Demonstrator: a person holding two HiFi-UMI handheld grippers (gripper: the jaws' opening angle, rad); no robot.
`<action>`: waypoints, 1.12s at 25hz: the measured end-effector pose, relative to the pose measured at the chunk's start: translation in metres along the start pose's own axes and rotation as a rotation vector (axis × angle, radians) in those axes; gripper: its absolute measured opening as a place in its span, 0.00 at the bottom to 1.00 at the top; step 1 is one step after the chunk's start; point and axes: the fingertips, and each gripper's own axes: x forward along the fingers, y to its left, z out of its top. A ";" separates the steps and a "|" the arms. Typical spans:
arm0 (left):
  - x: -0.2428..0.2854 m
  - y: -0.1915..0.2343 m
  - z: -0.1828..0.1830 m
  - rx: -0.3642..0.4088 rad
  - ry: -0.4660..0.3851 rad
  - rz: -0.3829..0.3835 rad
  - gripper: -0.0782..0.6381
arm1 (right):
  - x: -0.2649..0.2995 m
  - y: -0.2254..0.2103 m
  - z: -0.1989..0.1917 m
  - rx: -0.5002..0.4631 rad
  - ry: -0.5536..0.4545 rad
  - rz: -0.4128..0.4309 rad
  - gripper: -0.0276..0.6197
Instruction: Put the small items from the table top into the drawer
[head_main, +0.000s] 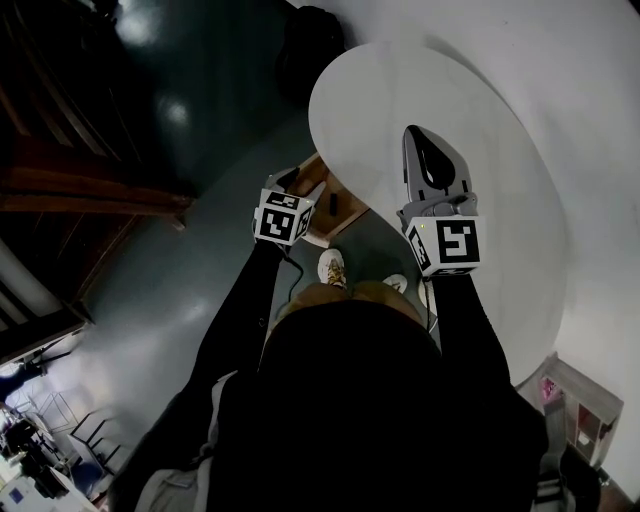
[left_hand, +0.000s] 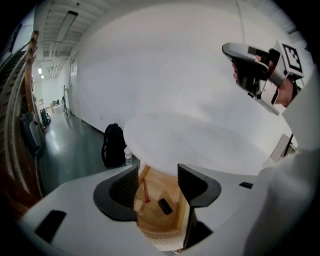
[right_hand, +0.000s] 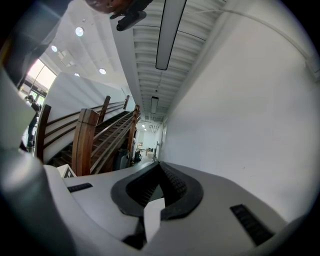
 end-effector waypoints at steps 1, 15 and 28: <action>-0.007 -0.002 0.017 0.017 -0.041 0.001 0.47 | 0.000 0.000 0.001 0.000 -0.003 0.000 0.08; -0.134 -0.040 0.186 0.315 -0.497 0.071 0.47 | -0.006 -0.001 0.018 -0.012 -0.051 -0.017 0.08; -0.175 -0.052 0.218 0.353 -0.661 0.133 0.26 | -0.010 -0.003 0.023 -0.027 -0.065 -0.025 0.08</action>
